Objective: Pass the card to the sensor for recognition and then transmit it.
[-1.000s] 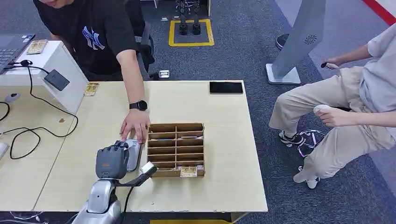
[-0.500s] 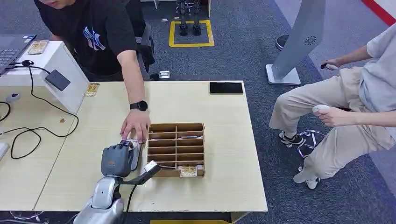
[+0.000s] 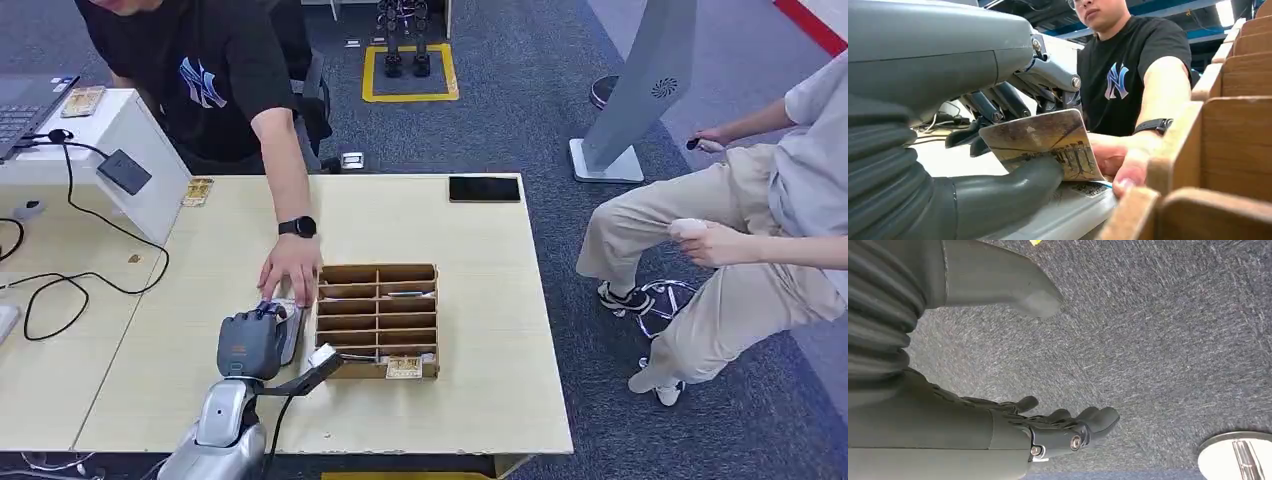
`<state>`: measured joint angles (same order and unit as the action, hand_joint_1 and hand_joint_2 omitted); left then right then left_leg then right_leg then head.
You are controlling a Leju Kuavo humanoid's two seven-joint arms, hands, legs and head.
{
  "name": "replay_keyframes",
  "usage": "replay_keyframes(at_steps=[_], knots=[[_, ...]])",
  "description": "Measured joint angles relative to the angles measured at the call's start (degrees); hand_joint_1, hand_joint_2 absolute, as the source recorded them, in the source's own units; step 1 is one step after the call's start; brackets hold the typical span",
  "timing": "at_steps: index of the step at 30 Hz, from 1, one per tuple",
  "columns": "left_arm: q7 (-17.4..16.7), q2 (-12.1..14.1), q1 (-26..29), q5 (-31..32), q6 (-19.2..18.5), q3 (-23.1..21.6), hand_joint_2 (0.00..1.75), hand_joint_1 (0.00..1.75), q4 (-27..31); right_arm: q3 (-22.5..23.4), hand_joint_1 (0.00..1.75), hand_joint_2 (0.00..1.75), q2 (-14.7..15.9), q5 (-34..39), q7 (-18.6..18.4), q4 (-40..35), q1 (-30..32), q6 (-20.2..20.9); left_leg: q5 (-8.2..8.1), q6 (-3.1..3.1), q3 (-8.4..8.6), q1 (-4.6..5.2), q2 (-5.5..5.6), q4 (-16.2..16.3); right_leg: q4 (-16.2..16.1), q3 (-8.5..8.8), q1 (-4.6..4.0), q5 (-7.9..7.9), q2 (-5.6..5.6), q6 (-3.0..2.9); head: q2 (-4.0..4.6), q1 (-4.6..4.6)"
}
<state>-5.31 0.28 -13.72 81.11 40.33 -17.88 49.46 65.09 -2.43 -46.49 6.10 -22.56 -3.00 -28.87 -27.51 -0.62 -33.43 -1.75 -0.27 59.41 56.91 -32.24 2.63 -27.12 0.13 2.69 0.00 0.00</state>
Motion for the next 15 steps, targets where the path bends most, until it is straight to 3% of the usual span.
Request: replay_keyframes(at_steps=[7,15], knots=[[0.19,0.0,-0.01,-0.87,-0.7,0.0,1.75,1.75,0.0,0.0,0.0,1.75,0.0,-0.3,-0.09,0.0,0.0,0.04,0.0,0.0,0.0,0.0,0.0,0.0,0.0,0.0,0.0,0.0,0.0,0.0,0.0,0.0],[3.13,-0.63,-0.02,-7.26,-0.9,0.07,1.75,1.75,0.02,0.28,0.0,1.75,-0.26,-1.79,-0.09,-0.02,-0.02,0.13,0.0,0.0,0.0,0.0,0.02,0.0,0.0,0.01,0.0,0.0,-0.02,0.0,0.0,0.0]])
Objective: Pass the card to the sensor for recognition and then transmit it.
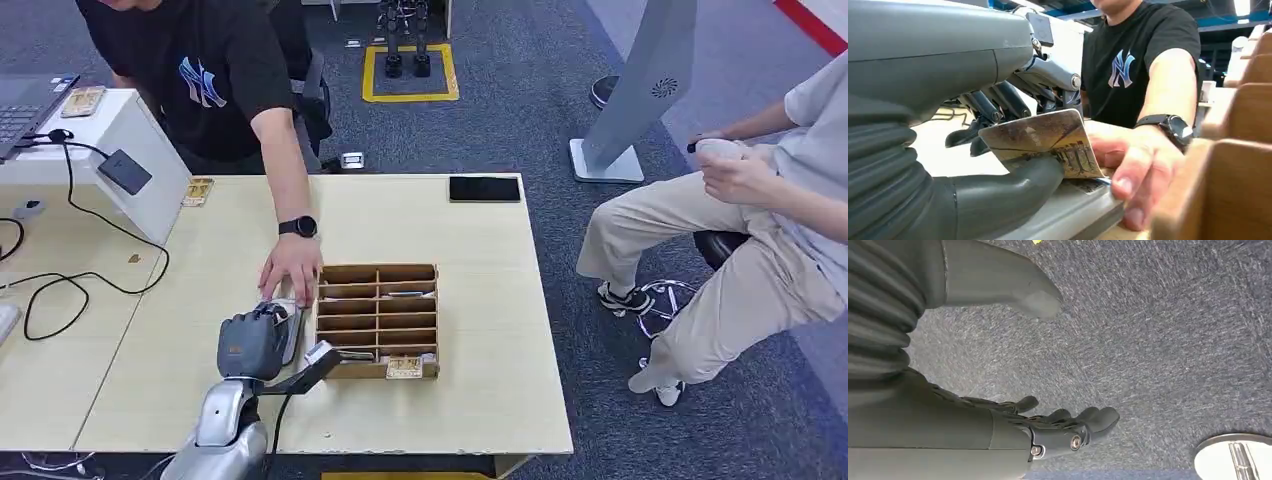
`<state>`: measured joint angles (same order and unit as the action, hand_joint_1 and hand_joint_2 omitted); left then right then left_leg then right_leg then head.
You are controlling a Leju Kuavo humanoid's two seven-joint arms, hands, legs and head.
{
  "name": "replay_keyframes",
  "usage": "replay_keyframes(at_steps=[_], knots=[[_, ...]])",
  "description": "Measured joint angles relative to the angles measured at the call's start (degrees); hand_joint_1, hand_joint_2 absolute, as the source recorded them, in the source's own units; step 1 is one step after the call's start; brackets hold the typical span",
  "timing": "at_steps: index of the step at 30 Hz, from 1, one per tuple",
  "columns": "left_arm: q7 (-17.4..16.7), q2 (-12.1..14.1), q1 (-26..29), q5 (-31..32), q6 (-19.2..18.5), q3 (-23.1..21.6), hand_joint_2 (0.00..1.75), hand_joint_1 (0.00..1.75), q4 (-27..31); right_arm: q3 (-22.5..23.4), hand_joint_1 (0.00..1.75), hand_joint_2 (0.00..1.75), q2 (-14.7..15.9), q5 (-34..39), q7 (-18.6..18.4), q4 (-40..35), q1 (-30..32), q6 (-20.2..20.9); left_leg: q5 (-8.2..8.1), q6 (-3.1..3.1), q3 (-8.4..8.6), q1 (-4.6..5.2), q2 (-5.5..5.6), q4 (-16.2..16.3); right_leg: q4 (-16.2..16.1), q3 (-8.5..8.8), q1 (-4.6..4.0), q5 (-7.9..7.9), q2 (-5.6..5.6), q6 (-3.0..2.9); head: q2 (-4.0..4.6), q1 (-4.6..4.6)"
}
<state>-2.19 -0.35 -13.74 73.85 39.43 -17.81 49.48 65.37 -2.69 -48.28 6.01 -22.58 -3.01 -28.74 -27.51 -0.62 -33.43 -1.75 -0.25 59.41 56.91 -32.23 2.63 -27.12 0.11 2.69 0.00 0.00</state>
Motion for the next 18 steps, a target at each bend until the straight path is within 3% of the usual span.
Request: replay_keyframes(at_steps=[10,14,18], knots=[[0.33,-0.22,0.0,-0.48,-0.02,0.0,1.75,1.75,0.0,0.02,0.0,1.75,-0.17,-0.09,0.0,0.0,0.0,-0.02,0.0,0.0,0.0,0.0,0.0,0.0,0.0,0.0,0.0,0.0,0.0,0.0,0.0,0.0],[3.82,-0.81,0.15,-7.67,0.48,0.48,1.75,1.75,1.87,0.09,0.0,1.75,-0.26,-0.61,0.0,0.0,-0.01,-0.17,0.0,0.0,0.0,0.0,0.0,0.0,0.0,-0.01,0.0,0.0,0.0,0.0,0.0,0.0],[7.37,-1.73,0.3,-17.99,-0.07,1.53,1.75,1.75,8.23,0.28,0.0,1.75,-0.61,-1.69,0.11,0.0,-0.09,-0.61,0.02,0.01,-0.02,0.0,-0.01,0.01,0.0,-0.06,0.0,0.02,0.04,0.0,0.0,-0.02]])
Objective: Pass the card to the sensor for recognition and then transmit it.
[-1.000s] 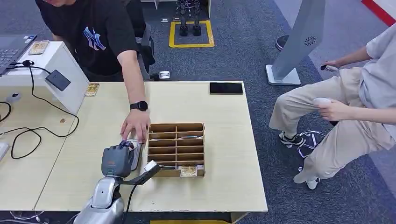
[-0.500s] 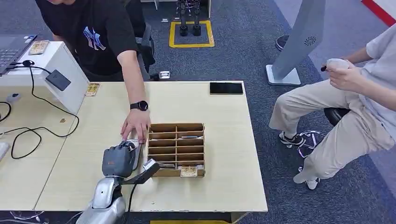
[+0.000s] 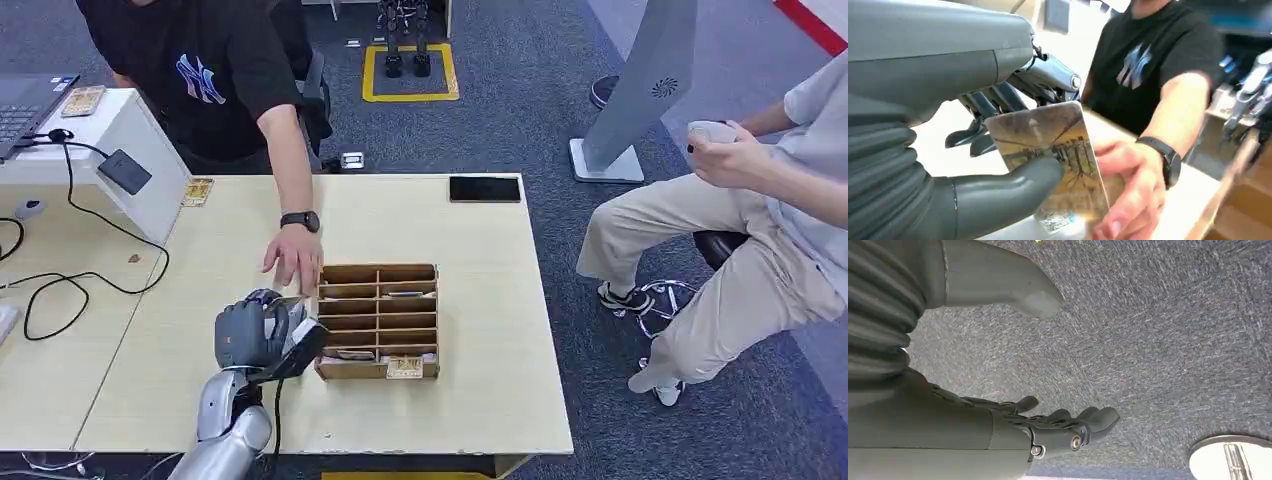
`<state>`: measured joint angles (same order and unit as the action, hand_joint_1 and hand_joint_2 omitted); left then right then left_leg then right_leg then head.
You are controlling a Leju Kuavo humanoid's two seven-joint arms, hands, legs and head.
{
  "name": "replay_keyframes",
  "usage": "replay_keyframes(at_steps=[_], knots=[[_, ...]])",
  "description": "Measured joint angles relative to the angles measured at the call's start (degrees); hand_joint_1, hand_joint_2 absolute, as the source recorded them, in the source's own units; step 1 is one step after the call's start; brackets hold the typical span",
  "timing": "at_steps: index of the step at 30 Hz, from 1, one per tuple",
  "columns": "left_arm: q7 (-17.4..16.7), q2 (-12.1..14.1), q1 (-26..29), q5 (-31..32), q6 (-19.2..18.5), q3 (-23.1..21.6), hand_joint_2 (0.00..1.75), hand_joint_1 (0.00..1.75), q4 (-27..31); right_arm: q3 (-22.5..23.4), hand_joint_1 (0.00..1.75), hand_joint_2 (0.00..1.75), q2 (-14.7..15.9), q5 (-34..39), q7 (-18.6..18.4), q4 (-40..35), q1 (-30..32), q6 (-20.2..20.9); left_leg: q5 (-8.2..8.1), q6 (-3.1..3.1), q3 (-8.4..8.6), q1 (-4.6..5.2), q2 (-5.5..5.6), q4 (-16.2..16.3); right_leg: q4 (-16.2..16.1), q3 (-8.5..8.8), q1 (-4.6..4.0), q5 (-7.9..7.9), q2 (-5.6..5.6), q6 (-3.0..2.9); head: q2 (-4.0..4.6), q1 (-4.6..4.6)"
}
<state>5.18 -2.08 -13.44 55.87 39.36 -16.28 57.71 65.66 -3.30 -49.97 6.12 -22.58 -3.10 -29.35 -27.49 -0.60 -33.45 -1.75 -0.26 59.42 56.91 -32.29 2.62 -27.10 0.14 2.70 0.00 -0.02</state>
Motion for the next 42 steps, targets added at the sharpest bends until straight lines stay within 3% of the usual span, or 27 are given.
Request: replay_keyframes(at_steps=[4,7,12,17,25,26,27,37,42], knots=[[2.31,-0.72,-0.8,-8.33,-2.12,0.85,1.75,1.75,7.58,0.37,0.0,1.75,-0.48,-1.11,0.0,0.0,-0.09,-0.48,0.02,0.01,-0.06,0.0,0.03,0.01,0.0,-0.05,-0.01,0.02,-0.02,-0.01,0.0,0.02],[2.45,-0.74,-3.52,-10.42,-2.79,1.64,1.75,1.75,10.85,0.39,0.0,1.75,-0.61,-2.21,0.11,0.04,-0.26,-0.66,0.02,0.01,-0.08,0.0,0.03,0.01,0.0,-0.05,0.0,0.02,-0.02,-0.01,0.0,0.02],[3.32,-0.61,-8.06,-16.66,-3.45,3.83,1.75,1.75,11.44,0.39,0.0,1.75,-0.61,-2.69,0.72,0.57,-0.72,-1.29,0.01,0.01,-0.06,0.0,0.01,0.01,0.01,-0.06,-0.01,0.02,0.02,-0.02,0.0,0.02],[4.0,-0.39,-8.78,-20.15,-3.63,4.88,1.75,1.75,11.33,0.42,0.0,1.75,-0.61,-2.75,0.98,0.98,-0.89,-1.73,0.0,0.01,-0.09,0.0,0.01,0.01,0.0,-0.08,0.0,0.01,0.02,-0.01,0.0,0.02],[4.06,0.15,-9.31,-21.2,-4.89,5.57,1.75,1.75,10.83,0.55,0.0,1.75,-0.61,-3.21,1.18,1.31,-0.97,-1.84,0.0,0.01,-0.14,0.0,0.01,0.01,0.0,-0.14,0.0,0.01,0.02,-0.01,0.0,0.02],[3.84,0.22,-9.5,-21.0,-5.09,5.57,1.75,0.61,10.7,0.55,0.0,1.75,-0.61,-3.5,1.18,1.33,-0.99,-1.86,0.0,0.01,-0.14,0.0,0.01,0.01,0.0,-0.14,0.0,0.01,0.02,-0.01,0.0,0.02],[3.76,0.24,-9.7,-20.94,-5.27,5.57,1.75,0.0,10.48,0.55,0.0,1.75,-0.61,-3.63,1.18,1.4,-1.01,-1.86,0.0,0.01,-0.14,0.0,0.01,0.01,0.0,-0.14,0.0,0.01,0.02,-0.01,0.0,0.02],[4.54,0.2,-9.82,-22.09,-3.34,5.6,1.75,0.0,9.37,0.55,0.0,1.75,-0.61,-3.85,1.18,1.81,-1.11,-2.19,0.0,0.01,-0.15,0.0,0.01,0.01,0.0,-0.14,0.0,0.01,0.02,-0.01,0.0,0.02],[6.8,0.18,-9.59,-24.83,-1.96,5.71,1.75,0.0,9.35,0.55,0.0,1.75,-0.61,-3.91,1.0,1.95,-1.97,-2.08,0.0,0.01,-0.17,0.0,0.01,0.01,0.0,-0.15,0.0,0.01,0.02,-0.01,0.0,0.02]])
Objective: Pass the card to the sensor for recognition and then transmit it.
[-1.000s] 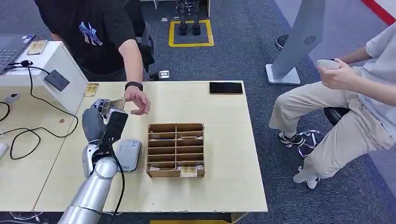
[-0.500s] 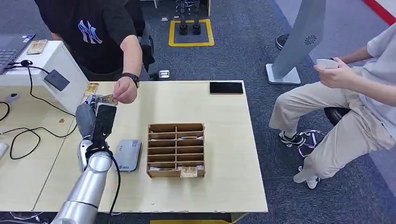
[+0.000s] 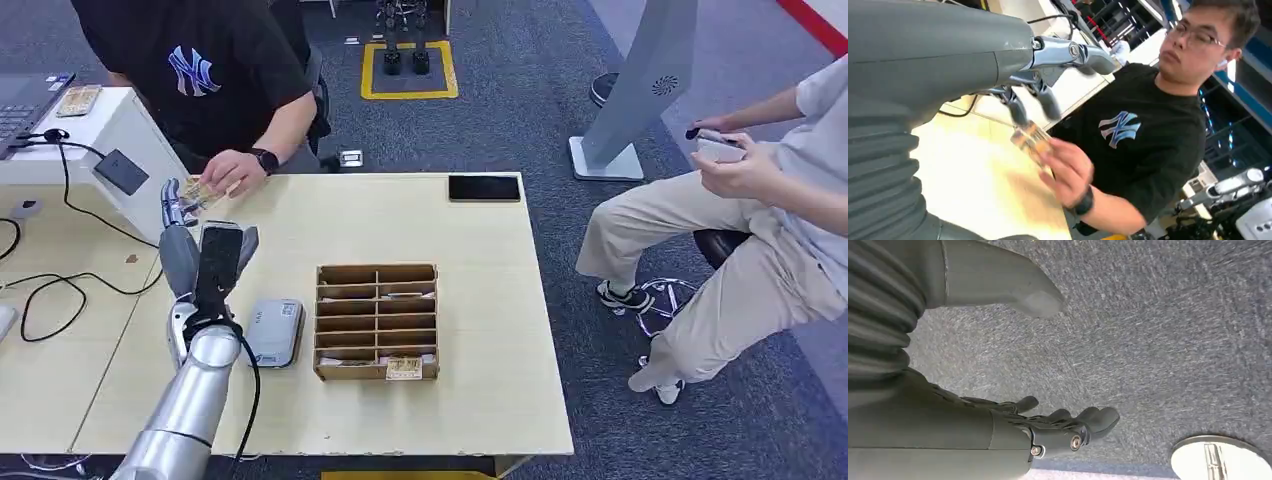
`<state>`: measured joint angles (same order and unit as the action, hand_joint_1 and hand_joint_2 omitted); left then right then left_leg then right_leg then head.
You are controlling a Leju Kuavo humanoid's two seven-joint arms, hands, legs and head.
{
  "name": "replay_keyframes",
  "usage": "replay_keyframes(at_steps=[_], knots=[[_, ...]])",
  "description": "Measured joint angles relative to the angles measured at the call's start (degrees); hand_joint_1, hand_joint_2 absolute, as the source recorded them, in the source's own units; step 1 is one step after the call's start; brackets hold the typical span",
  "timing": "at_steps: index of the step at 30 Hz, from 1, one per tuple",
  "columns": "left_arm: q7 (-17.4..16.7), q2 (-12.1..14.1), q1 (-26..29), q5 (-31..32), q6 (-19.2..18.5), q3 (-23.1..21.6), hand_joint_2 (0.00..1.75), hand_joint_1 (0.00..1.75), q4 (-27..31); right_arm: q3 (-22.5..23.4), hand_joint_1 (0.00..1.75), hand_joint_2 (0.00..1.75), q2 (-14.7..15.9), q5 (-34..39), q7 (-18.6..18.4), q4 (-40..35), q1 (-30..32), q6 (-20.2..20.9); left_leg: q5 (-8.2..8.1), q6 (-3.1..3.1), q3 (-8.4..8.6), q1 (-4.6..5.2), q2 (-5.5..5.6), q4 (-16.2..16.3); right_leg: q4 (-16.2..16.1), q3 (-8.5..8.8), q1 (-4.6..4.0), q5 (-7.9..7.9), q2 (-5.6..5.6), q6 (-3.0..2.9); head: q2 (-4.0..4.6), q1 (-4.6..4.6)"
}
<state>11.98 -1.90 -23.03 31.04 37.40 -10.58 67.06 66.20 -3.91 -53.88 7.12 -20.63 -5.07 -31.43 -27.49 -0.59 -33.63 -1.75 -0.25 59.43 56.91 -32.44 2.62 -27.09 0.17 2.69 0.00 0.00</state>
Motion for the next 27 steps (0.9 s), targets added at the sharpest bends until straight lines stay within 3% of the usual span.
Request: replay_keyframes(at_steps=[10,11,16,17,27], knots=[[1.0,0.04,0.18,-1.83,0.72,0.15,1.75,0.0,0.0,0.0,0.0,1.75,0.0,-0.02,-0.17,0.2,-0.89,0.0,0.0,0.0,-0.03,0.0,0.02,0.0,0.01,0.01,0.0,0.0,-0.01,0.0,0.0,0.0],[1.88,0.07,0.22,-3.68,1.27,0.42,0.0,0.0,0.0,-0.02,0.0,1.75,0.0,-0.2,-0.35,0.22,-1.14,-0.02,0.0,0.0,-0.05,0.0,0.01,0.0,0.01,0.0,0.0,0.0,-0.01,0.0,0.0,0.0],[6.79,0.46,0.83,-14.07,2.08,3.28,0.0,0.0,-0.02,-2.34,0.0,1.75,0.28,-1.73,-3.63,0.57,-4.36,-0.37,0.01,0.0,-0.01,0.0,-0.08,0.0,0.02,-0.05,0.0,0.02,0.08,-0.02,0.0,0.0],[6.88,0.7,0.98,-15.01,2.06,3.62,1.75,0.0,-0.04,-2.9,0.0,1.75,0.44,-1.64,-4.11,0.63,-5.09,-0.35,0.02,0.0,-0.01,0.0,-0.07,0.0,0.02,-0.05,0.0,0.02,0.05,-0.02,0.0,0.0],[6.73,2.47,1.19,-18.86,2.08,4.22,1.75,0.0,-2.16,-7.06,0.0,1.75,1.31,2.51,-5.29,0.72,-6.88,-0.48,0.02,0.02,-0.05,0.0,-0.01,0.0,0.01,-0.06,0.0,0.01,0.01,-0.02,0.0,0.0]])
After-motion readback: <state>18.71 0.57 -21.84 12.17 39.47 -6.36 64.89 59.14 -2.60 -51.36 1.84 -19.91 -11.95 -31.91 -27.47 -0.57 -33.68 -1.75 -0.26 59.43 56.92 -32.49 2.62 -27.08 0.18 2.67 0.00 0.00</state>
